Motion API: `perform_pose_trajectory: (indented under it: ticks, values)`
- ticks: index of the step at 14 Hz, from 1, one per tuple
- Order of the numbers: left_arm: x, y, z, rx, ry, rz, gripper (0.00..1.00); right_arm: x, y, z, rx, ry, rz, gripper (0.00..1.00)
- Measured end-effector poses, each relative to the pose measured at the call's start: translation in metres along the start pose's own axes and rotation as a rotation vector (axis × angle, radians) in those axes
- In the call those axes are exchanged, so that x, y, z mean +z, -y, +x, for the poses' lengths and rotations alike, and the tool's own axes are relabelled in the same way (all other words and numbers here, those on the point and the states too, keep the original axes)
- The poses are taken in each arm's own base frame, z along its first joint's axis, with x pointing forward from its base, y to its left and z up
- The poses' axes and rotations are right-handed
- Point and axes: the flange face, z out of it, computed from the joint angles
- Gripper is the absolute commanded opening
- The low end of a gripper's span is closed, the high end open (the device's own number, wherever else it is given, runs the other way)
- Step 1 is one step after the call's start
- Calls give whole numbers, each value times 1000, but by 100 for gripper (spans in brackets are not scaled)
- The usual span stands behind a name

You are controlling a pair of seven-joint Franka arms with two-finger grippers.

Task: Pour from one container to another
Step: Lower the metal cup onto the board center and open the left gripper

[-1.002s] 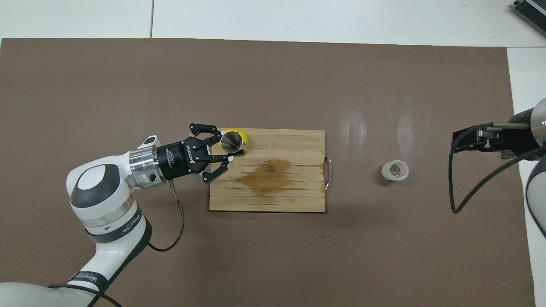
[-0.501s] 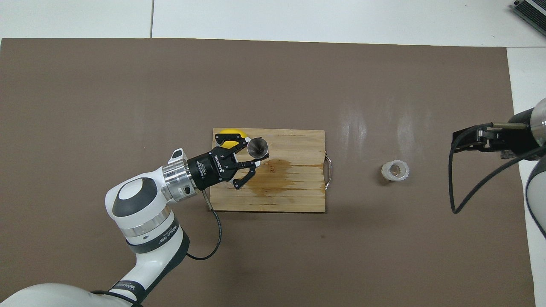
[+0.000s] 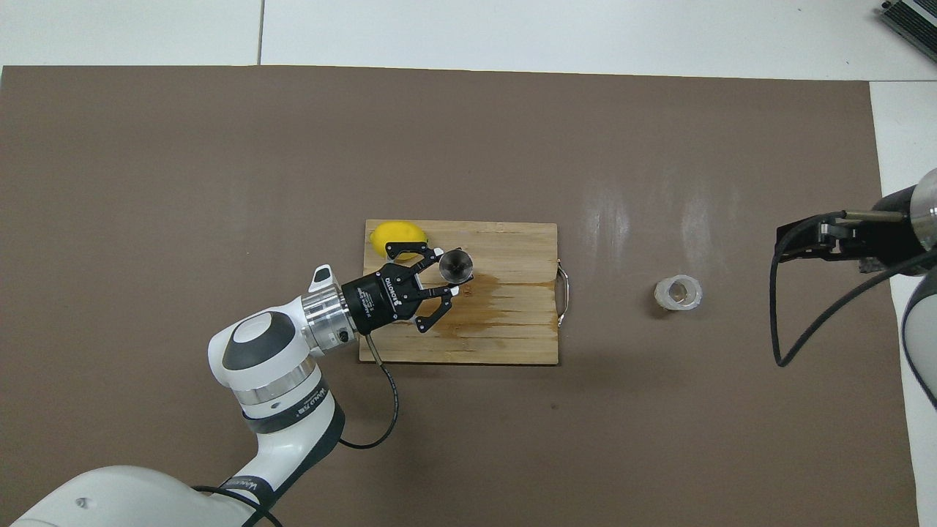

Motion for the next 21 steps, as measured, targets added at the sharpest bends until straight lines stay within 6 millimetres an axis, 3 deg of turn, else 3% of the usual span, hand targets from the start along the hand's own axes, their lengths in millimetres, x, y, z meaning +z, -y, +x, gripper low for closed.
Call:
perform_pose_trajectory:
  ticks: [4, 21]
  values:
    - [6, 9, 11, 16, -8, 10, 5, 0, 0, 0, 0, 0, 0, 100]
    - [33, 53, 18, -1, -27, 71, 6, 0, 0, 0, 0, 0, 0, 100]
